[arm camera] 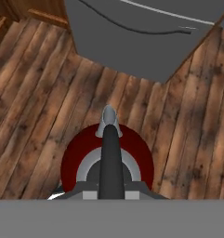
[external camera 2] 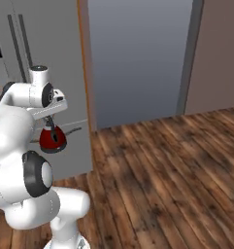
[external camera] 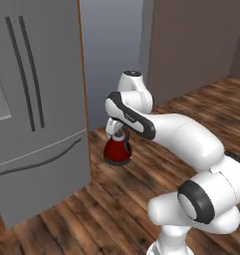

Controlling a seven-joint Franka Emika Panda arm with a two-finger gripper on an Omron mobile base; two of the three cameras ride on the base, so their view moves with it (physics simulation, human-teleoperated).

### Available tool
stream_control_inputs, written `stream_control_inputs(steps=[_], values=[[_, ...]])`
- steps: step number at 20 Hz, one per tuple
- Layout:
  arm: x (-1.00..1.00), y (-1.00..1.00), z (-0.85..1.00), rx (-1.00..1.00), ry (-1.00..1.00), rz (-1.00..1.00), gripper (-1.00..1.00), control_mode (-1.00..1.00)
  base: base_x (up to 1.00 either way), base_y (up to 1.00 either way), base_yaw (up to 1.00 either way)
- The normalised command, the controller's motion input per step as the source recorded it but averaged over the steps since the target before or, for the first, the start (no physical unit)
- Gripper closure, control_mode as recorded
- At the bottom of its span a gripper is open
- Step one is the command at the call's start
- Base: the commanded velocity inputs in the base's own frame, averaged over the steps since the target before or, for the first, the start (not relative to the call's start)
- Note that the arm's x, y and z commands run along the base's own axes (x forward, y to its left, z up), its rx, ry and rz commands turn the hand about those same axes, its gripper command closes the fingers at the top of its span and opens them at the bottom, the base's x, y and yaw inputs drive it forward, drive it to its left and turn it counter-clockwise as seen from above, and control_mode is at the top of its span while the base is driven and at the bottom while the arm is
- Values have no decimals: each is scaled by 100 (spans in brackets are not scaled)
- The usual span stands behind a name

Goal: The kettle is done boiling. Turn off the stove, then wait for 300 timesteps before moving the kettle to the dining table.

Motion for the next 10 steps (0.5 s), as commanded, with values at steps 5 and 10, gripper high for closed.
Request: stream_control_inputs(steps=[5, 10], values=[[0, 0, 0, 0, 0, 0, 100, 100, -31, -42, -42], [0, 0, 0, 0, 0, 0, 100, 100, -29, -43, -42]])
